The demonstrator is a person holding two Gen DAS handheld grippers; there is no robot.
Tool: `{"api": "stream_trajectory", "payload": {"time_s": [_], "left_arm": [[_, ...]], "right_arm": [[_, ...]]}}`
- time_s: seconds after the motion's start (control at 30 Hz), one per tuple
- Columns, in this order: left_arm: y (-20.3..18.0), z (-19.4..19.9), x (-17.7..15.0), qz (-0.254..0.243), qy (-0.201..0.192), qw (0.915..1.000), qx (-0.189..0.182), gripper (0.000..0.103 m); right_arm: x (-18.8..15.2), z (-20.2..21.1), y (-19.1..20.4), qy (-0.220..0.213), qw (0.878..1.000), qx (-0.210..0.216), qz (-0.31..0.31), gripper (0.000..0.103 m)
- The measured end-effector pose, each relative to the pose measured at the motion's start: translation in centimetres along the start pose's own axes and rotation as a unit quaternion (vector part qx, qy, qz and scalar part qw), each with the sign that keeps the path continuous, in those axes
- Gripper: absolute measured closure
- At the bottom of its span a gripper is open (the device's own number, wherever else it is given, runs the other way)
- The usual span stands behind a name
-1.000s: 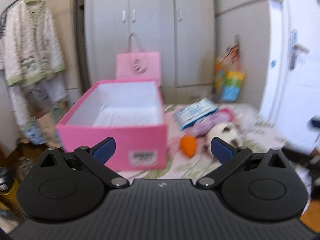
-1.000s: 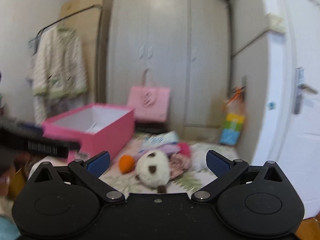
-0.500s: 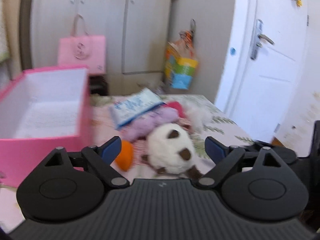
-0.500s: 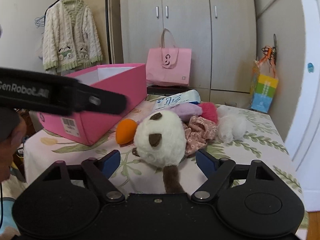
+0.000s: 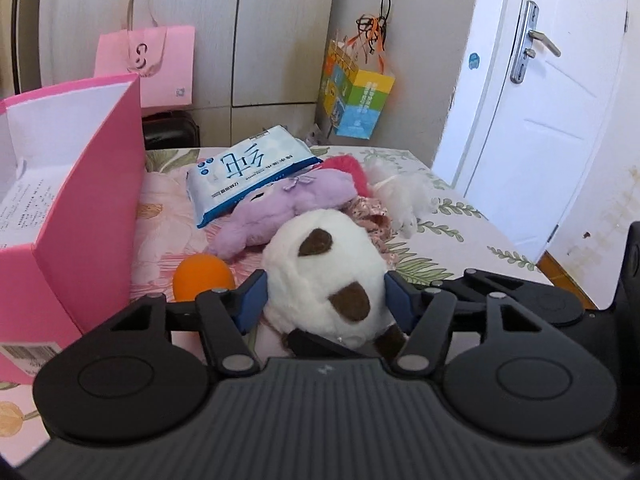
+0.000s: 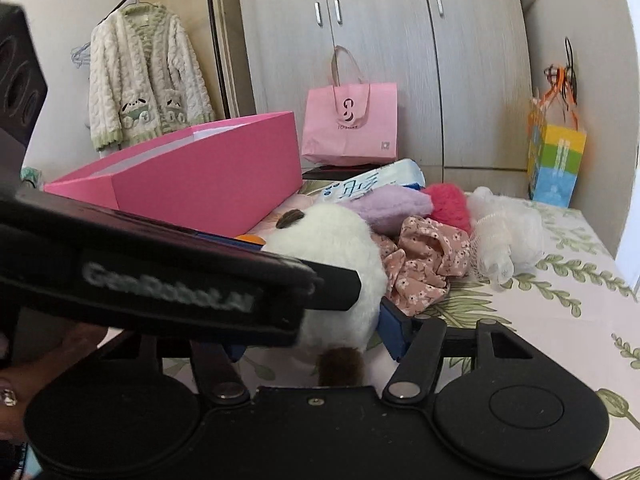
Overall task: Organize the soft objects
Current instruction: 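Grasp the white plush panda with the left gripper, then carry the panda into the pink box and open the left gripper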
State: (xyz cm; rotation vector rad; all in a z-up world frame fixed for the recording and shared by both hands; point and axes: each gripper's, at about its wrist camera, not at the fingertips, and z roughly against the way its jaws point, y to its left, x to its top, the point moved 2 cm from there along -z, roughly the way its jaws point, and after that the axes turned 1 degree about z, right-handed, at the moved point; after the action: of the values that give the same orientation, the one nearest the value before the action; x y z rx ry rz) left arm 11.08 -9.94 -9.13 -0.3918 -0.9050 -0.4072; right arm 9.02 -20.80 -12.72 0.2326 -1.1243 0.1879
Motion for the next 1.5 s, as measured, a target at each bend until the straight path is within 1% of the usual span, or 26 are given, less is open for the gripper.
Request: {"api": "stream_trajectory", "payload": {"time_s": [0.13,0.3,0.43,0.57,0.67,0.77,0.9,0.97,1.07,1.23,1.33,1.43,1.5], "left_arm": [[-0.8,0.6,-0.4,-0.017,-0.010,0.9997,0.013,0.043],[-1.3,1.7,-0.4,-0.023,-0.013,0.9996,0.012,0.044],[-1.7,3.4,-0.4,-0.029,-0.019,0.9993,0.014,0.044],[-2.1,5.4,-0.5,-0.032,-0.029,0.9990,0.012,0.044],[-2.0,6.9,-0.4,-0.029,-0.027,0.9992,0.009,0.044],[-1.5,8.2,-0.4,-0.026,-0.018,0.9995,0.006,0.044],[-0.4,10.1,-0.4,-0.011,0.006,0.9999,0.009,0.044],[0.1,11.3,-0.5,-0.011,0.014,0.9997,0.018,0.044],[1.2,13.1,-0.1,-0.008,0.027,0.9991,0.030,0.044],[3.4,16.7,1.0,0.005,0.024,0.9982,0.055,0.044],[5.0,18.3,1.9,0.017,0.024,0.9975,0.064,0.044],[6.6,19.5,3.5,0.023,0.016,0.9968,0.076,0.044],[7.4,19.9,4.8,0.021,0.001,0.9964,0.082,0.044]], "right_arm": [[0.1,0.2,0.1,-0.003,1.000,-0.004,-0.003,0.039],[0.0,1.1,0.4,-0.009,1.000,-0.007,-0.011,0.041],[0.3,2.3,1.1,-0.013,1.000,-0.006,-0.009,0.041],[1.1,3.9,2.1,-0.008,1.000,-0.008,-0.007,0.041],[1.6,4.9,2.8,-0.001,1.000,0.001,-0.016,0.041],[1.8,5.7,3.7,0.004,1.000,0.007,-0.011,0.041],[2.3,6.3,5.3,0.026,0.999,0.024,-0.016,0.041],[2.5,6.6,6.4,0.037,0.999,0.032,-0.022,0.041],[3.1,6.8,8.4,0.044,0.998,0.047,-0.008,0.041],[5.1,6.8,11.4,0.046,0.995,0.088,0.003,0.041],[6.7,6.5,12.9,0.055,0.992,0.116,0.001,0.041],[8.4,5.8,14.1,0.056,0.989,0.138,0.001,0.041],[9.9,5.1,14.8,0.047,0.988,0.145,0.003,0.041]]}}
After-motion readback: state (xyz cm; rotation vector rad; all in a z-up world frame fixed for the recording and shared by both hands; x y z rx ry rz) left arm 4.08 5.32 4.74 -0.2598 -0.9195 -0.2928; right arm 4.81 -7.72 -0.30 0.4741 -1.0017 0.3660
